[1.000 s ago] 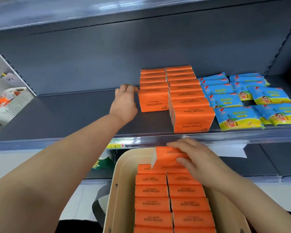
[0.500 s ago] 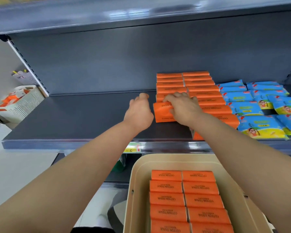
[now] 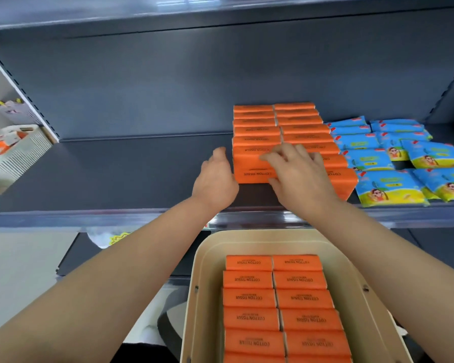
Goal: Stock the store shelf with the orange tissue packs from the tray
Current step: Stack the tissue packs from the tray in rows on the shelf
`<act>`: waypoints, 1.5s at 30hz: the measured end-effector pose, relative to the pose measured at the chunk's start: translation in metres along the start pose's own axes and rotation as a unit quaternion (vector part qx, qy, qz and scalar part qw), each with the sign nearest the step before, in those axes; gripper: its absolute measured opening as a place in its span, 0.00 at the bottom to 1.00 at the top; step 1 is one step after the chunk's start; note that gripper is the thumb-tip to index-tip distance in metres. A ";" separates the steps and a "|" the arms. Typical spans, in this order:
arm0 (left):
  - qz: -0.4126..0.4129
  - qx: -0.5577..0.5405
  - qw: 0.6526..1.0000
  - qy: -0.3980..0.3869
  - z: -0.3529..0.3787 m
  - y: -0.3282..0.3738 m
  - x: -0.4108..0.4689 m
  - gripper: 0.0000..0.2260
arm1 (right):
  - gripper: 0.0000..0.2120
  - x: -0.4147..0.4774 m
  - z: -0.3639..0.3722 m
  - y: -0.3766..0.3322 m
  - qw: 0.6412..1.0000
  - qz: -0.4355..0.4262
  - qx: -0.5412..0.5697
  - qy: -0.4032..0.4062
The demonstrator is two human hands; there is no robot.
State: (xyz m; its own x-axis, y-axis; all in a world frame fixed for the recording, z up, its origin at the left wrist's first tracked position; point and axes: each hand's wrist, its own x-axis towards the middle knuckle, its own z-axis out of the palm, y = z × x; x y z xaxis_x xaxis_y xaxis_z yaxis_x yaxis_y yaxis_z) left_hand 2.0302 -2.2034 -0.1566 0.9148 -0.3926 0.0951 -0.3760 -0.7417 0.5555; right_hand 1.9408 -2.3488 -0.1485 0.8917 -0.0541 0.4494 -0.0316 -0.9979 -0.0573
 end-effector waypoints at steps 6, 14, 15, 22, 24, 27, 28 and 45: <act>0.096 0.009 0.995 -0.020 -0.014 0.003 -0.070 0.19 | 0.17 -0.114 -0.017 -0.002 0.994 -0.021 0.054 -0.089; 0.138 0.032 0.954 -0.265 0.002 -0.003 -0.175 0.12 | 0.16 -0.221 -0.042 -0.003 0.943 -0.042 0.175 -0.280; 0.141 0.031 0.945 -0.293 0.003 -0.003 -0.187 0.12 | 0.20 -0.231 -0.046 -0.002 0.936 -0.044 0.188 -0.293; 0.131 0.032 0.920 -0.368 0.014 -0.011 -0.230 0.13 | 0.33 -0.271 -0.060 -0.003 0.900 -0.064 0.191 -0.387; 0.119 0.029 0.921 -0.370 0.014 -0.011 -0.234 0.14 | 0.27 -0.272 -0.062 -0.003 0.905 -0.047 0.198 -0.374; 0.108 0.027 0.919 -0.378 0.014 -0.011 -0.239 0.14 | 0.24 -0.269 -0.061 -0.004 0.910 -0.032 0.189 -0.368; 0.105 0.026 0.915 -0.388 0.014 -0.011 -0.240 0.14 | 0.26 -0.268 -0.060 -0.006 0.908 -0.037 0.176 -0.378; 0.095 0.103 0.879 -0.456 0.030 -0.032 -0.246 0.21 | 0.28 -0.261 -0.034 -0.006 0.942 0.002 0.078 -0.326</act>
State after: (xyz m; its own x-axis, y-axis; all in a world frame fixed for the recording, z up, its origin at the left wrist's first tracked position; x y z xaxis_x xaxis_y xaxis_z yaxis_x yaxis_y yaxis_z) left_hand 1.8132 -2.0994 -0.2231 0.3693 -0.7228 -0.5841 -0.6139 -0.6616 0.4306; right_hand 1.6932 -2.3299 -0.2348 0.9813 0.0270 -0.1905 -0.0142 -0.9772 -0.2118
